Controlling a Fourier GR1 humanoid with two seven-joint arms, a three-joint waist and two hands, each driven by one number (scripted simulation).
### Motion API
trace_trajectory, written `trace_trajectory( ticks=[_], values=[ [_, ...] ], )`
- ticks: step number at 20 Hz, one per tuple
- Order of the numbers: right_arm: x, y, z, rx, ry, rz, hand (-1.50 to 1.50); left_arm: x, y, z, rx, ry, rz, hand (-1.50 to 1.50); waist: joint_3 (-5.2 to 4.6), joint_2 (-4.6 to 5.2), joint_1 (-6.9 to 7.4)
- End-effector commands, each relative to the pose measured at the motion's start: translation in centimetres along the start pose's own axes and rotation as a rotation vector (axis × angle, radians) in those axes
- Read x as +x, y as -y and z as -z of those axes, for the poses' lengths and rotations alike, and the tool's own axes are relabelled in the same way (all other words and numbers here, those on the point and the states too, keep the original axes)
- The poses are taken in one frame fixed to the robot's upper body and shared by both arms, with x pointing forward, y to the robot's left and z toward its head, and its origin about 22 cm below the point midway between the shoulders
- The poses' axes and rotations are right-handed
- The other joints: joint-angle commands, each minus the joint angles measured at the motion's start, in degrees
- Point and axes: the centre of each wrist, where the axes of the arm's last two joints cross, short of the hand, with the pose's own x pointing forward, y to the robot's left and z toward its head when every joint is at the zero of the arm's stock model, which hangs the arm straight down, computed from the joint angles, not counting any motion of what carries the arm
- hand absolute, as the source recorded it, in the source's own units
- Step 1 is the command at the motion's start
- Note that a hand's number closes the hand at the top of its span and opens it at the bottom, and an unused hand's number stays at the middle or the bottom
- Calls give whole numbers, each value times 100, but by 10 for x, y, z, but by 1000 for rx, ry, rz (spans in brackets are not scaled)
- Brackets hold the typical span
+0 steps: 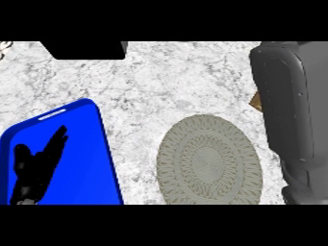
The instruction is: Pick the lemon from the placemat and place it in the basket
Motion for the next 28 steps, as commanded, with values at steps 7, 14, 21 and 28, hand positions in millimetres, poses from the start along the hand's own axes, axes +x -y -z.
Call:
trace_trajectory(
  ticks=[7, 14, 21, 28],
  values=[
    [-18, 27, 75, -17, -185, -62, 150, -42, 15, -9, -8, -146, -26, 0, -72, 53, -52],
    [-58, 14, 107, -39, -196, -109, 150, -40, 12, -6, -21, -150, -17, 0, -72, 80, -4],
    [-110, 10, 131, -14, -276, 7, 150, -34, 14, -12, -27, -138, -13, 0, -66, 72, 13],
    [-160, -11, 121, -30, -300, 122, 150, -20, 13, 4, -6, -144, -3, 0, -67, 72, -39]
  ],
)
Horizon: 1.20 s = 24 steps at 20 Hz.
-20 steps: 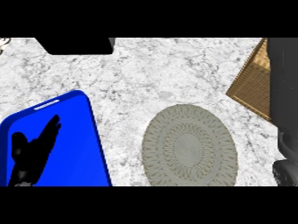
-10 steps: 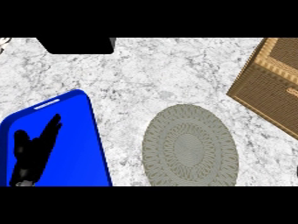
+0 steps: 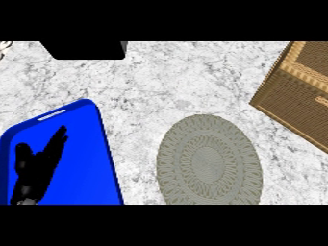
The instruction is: Pick the lemon from the placemat and place it in the basket
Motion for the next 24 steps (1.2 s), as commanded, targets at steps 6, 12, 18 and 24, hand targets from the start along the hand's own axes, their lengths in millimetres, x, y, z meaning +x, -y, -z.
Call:
trace_trajectory(
  ticks=[6, 12, 18, 24],
  values=[
    [-39, 10, 35, 5, -14, 44, 150, -33, -4, -3, -4, -156, -3, 0, -74, 53, -10],
    [-75, -3, 33, -30, -46, -271, 150, -28, 2, 3, -10, -134, -30, 0, -82, 32, -74],
    [-83, 36, 63, -73, 5, -285, -150, -36, 14, 0, 0, -134, -28, 0, -80, 36, -73],
    [-82, 43, 39, -134, 23, -165, -150, -28, -7, 0, 8, -131, -41, 0, -81, 9, -117]
  ],
)
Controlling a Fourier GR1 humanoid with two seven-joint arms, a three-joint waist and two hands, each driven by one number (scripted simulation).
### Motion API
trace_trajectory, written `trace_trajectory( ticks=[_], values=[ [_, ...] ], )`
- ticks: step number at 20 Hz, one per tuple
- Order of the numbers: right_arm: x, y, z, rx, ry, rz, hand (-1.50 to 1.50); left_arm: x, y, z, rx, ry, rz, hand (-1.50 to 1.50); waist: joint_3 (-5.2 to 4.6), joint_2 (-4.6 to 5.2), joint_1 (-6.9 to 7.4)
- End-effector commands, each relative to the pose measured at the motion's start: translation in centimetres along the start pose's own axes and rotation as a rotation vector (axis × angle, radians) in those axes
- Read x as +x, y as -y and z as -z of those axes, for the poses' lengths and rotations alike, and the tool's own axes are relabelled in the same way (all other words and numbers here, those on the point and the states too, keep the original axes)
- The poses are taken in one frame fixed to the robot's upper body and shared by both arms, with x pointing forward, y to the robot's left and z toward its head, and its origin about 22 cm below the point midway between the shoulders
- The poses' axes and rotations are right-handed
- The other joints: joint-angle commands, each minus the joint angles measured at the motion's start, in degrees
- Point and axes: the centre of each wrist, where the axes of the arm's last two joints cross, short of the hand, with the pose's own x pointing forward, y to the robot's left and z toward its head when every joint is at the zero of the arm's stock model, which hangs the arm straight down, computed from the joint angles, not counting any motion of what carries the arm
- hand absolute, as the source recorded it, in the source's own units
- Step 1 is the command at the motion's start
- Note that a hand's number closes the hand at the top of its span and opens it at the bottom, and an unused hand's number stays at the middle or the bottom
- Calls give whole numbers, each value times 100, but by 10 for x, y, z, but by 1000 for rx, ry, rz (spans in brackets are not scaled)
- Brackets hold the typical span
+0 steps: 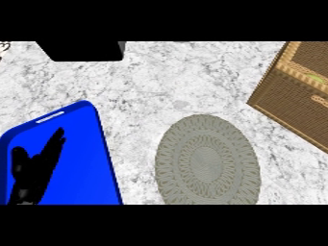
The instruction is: Pick the lemon from the placemat and place it in the basket
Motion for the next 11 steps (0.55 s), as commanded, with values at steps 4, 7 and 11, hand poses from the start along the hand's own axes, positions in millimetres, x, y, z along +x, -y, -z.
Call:
trace_trajectory(
  ticks=[4, 7, 11],
  values=[
    [-16, 42, 6, -104, -46, 154, -150, -12, 1, 4, 4, -137, -11, 0, -78, 51, -98],
    [-24, 60, 2, -140, -84, 151, -150, -28, 1, 6, 7, -159, -14, 0, -85, 50, -147],
    [-60, 93, -6, -145, -128, 150, -150, -38, -1, -11, 10, -170, -24, 0, -83, 10, -232]
  ],
)
